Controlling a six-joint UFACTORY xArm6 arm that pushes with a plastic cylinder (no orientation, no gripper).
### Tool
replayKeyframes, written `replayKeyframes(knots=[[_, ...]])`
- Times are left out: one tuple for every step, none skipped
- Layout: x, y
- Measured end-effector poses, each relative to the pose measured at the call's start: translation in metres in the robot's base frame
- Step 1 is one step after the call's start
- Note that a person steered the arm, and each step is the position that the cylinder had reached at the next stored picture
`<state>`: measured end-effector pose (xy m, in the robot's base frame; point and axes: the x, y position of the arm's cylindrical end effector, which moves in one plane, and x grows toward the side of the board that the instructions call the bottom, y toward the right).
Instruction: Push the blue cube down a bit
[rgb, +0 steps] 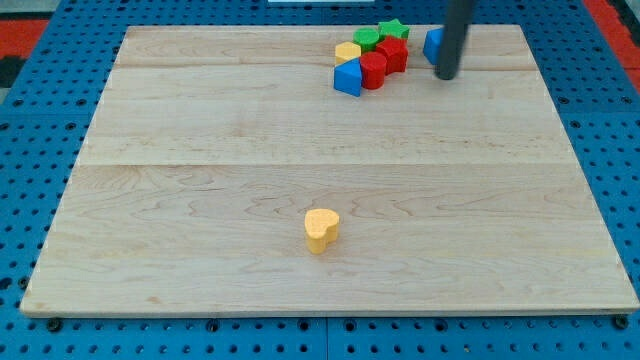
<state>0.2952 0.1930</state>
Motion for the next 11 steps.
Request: replayKeyframes(knots=[[-0.024, 0.078], [-0.098, 0.057], [-0.089, 0.027], [-0.058, -0.003], [-0.04, -0.003], [-0.069, 0.006], [-0.096, -0.022], [-0.069, -0.042], [-0.058, -0.03], [-0.068, 0.001], [-0.024, 0.077]])
